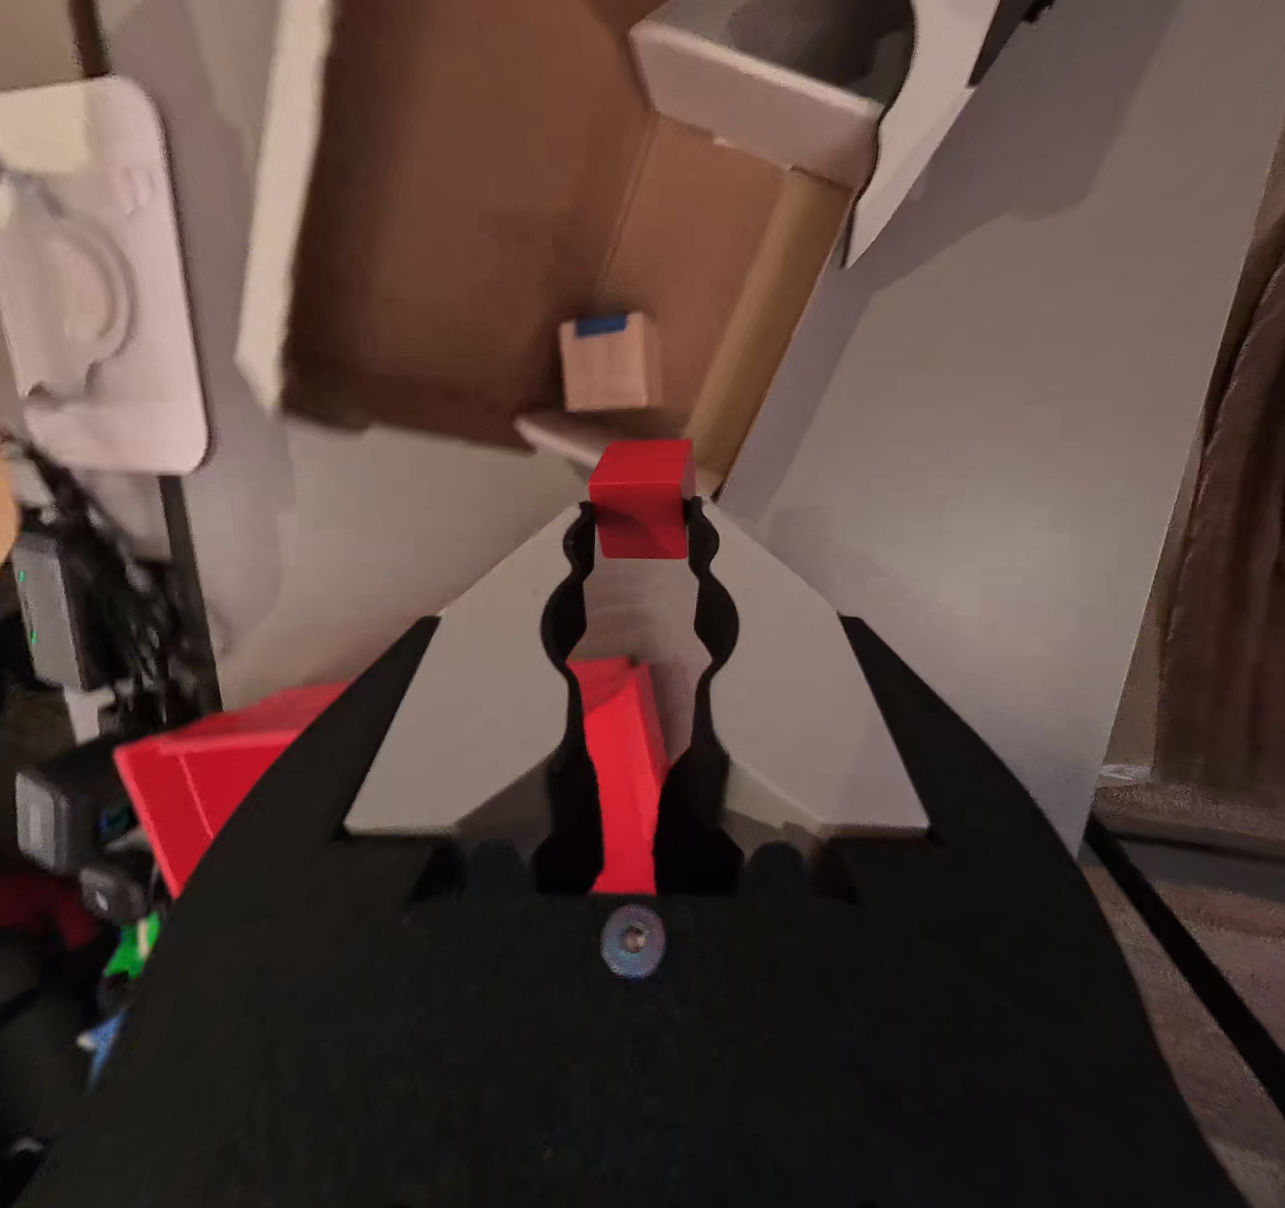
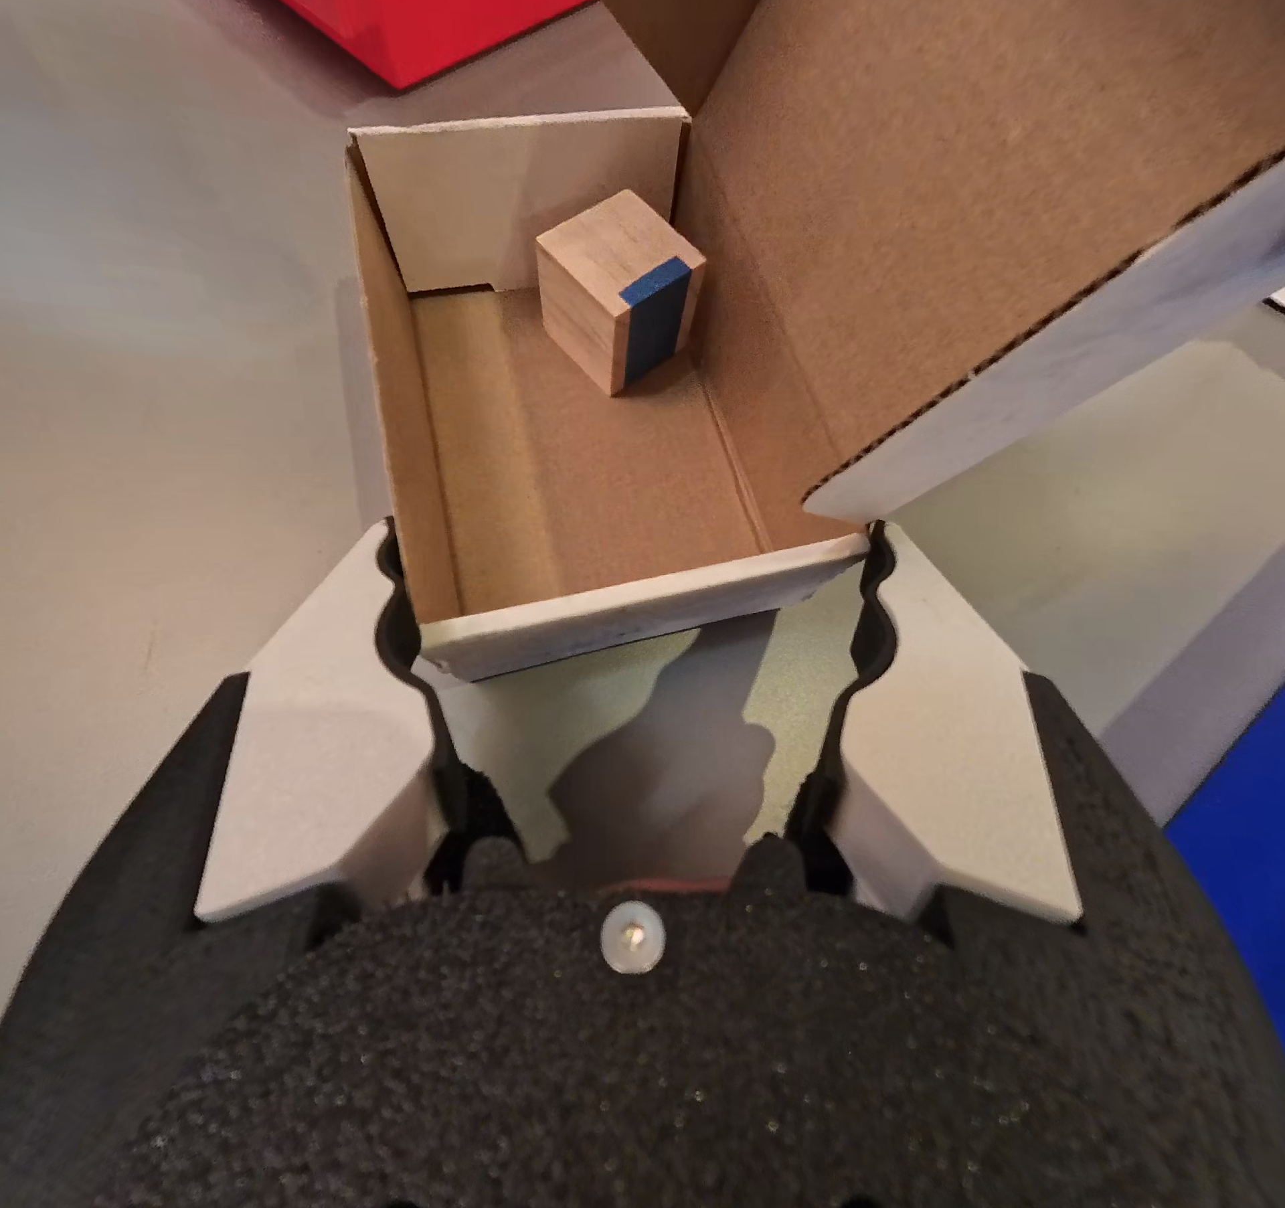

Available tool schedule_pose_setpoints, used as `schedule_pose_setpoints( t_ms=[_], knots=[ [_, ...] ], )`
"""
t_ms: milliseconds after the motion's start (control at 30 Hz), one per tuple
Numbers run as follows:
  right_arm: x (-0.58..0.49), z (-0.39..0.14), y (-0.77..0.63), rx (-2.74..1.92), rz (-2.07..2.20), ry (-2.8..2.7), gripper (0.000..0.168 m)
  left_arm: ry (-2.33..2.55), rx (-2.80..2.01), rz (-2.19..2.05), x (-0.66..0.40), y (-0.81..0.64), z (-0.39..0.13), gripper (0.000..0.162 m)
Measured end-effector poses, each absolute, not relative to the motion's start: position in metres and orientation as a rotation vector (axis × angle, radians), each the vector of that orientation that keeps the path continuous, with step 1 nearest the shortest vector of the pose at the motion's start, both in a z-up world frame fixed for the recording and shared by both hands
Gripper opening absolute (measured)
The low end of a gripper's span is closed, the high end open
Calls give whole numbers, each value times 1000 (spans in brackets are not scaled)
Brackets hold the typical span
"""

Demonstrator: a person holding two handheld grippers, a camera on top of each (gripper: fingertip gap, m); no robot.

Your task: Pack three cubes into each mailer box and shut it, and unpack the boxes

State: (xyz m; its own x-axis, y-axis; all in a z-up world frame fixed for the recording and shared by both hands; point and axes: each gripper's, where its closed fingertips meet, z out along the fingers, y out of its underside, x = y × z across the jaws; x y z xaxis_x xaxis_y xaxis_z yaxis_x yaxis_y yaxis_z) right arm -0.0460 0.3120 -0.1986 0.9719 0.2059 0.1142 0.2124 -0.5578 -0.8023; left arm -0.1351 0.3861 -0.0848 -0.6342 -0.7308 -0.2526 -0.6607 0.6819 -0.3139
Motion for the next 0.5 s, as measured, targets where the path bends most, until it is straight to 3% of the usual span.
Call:
schedule_pose_setpoints(
  t_ms=[233, 500],
  knots=[
    [-46, -199, 312, -2174, -8, -291, 127, 2750, -1055, -50, -95, 349, -170, 24],
    [-46, -198, 312, -2170, -5, -294, 127, 2836, -1060, 22, -86, 340, -207, 24]
  ],
)
